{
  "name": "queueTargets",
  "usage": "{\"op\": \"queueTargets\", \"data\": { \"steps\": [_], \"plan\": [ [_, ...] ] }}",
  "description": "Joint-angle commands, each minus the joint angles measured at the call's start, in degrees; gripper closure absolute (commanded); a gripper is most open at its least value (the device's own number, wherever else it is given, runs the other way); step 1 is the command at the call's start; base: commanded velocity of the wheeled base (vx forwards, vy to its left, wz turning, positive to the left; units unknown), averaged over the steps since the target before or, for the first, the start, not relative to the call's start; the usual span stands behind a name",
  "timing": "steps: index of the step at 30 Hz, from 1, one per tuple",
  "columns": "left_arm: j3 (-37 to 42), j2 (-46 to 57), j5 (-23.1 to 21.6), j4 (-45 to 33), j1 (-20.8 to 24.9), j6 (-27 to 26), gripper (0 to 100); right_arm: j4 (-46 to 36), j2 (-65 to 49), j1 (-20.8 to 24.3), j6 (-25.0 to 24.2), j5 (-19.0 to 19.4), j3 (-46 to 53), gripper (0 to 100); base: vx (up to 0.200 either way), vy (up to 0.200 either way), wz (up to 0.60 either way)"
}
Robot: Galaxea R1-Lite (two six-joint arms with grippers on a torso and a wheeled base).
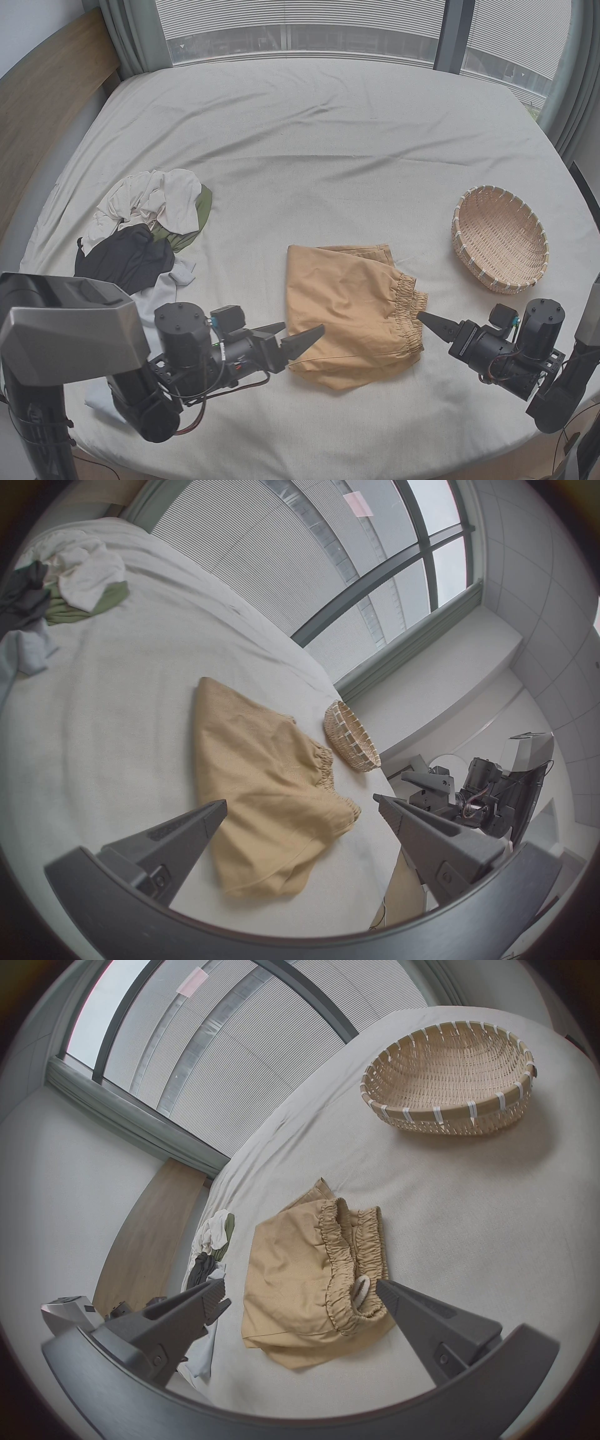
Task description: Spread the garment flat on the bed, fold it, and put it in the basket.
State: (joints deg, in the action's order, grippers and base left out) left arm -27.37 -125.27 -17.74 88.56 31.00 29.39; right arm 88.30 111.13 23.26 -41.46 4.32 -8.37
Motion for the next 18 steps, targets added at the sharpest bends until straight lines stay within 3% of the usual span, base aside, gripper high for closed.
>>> {"op": "queueTargets", "data": {
  "steps": [1,11,18],
  "plan": [
    [8.8,9.0,-1.0,0.1,-7.0,-1.0,0,0.0,4.7,-1.1,0.0,-0.1,2.2,0,0.0,0.0,0.0],
    [13.4,8.9,-3.5,0.3,-12.3,-7.1,0,0.1,9.7,-0.5,0.0,0.1,2.5,0,0.0,0.0,0.0],
    [15.6,9.2,-3.8,0.3,-12.5,-7.5,0,0.2,16.7,-0.4,0.0,0.2,-2.5,0,0.0,0.0,0.0]
  ]
}}
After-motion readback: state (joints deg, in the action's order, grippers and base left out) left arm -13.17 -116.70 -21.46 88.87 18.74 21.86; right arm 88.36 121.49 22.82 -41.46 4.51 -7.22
